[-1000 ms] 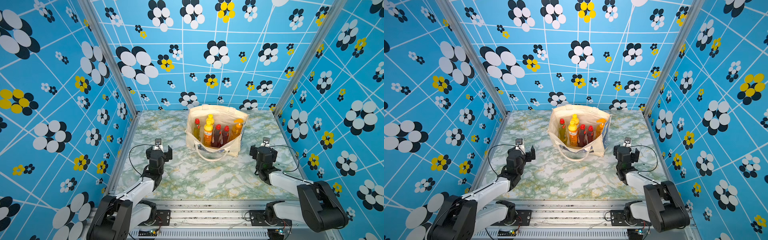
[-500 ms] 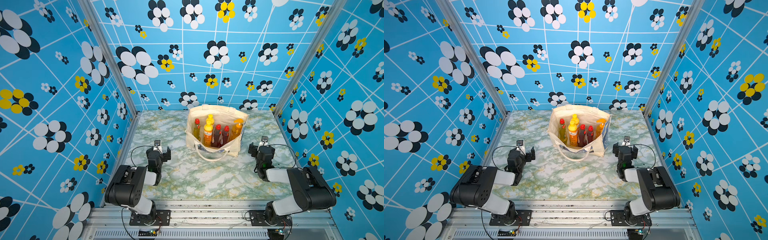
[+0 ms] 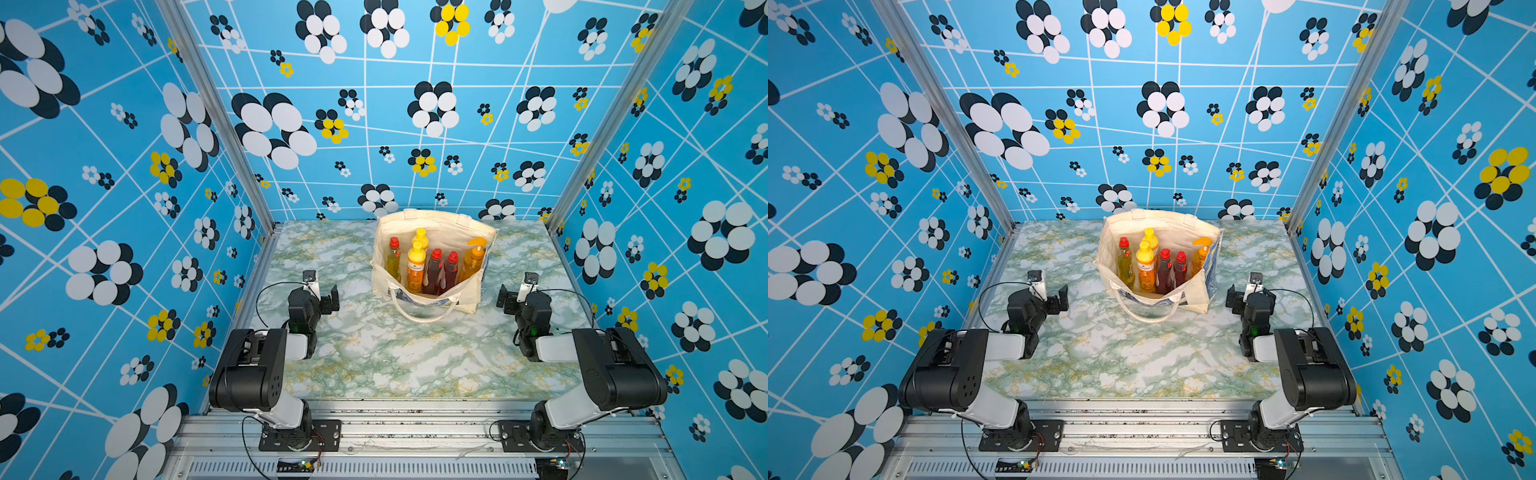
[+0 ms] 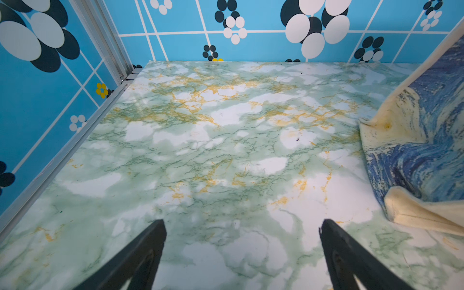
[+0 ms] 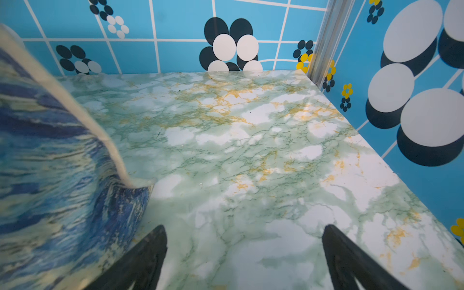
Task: Pack dish soap into the shopping bag
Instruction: Reset both arms
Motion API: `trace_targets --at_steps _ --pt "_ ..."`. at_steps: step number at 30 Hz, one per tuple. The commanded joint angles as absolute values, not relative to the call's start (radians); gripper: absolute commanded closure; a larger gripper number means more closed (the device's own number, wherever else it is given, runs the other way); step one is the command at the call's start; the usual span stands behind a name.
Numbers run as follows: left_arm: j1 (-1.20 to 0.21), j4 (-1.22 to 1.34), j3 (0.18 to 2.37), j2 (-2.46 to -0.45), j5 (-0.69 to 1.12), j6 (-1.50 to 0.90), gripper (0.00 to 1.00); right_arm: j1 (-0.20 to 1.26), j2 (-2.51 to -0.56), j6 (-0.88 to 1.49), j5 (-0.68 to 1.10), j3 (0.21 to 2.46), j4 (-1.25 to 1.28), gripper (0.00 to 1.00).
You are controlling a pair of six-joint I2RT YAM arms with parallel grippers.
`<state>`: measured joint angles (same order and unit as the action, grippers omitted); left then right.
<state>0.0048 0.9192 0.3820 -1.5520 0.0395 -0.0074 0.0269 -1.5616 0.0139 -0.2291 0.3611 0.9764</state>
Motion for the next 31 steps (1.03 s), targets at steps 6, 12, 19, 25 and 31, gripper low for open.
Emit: trace_targets --at_steps 6,12,19,25,31 --pt "-0.002 0.897 0.392 -1.545 0.052 -0.011 0.01 0.014 -1.557 0.019 -0.105 0.375 0.947 0.01" --pt "-0.002 0.897 0.392 -1.544 0.052 -0.011 0.01 0.015 -1.559 0.016 -0.108 0.375 0.948 0.01" --pt "-0.002 0.896 0.393 -1.545 0.052 -0.011 0.01 0.015 -1.558 0.016 -0.112 0.372 0.953 0.01" --pt "-0.002 0.896 0.393 -1.545 0.052 -0.011 0.01 0.015 -1.559 0.017 -0.111 0.372 0.954 0.01" --pt "-0.002 0.895 0.393 -1.545 0.051 -0.011 0.01 0.015 -1.558 0.016 -0.111 0.371 0.953 0.01"
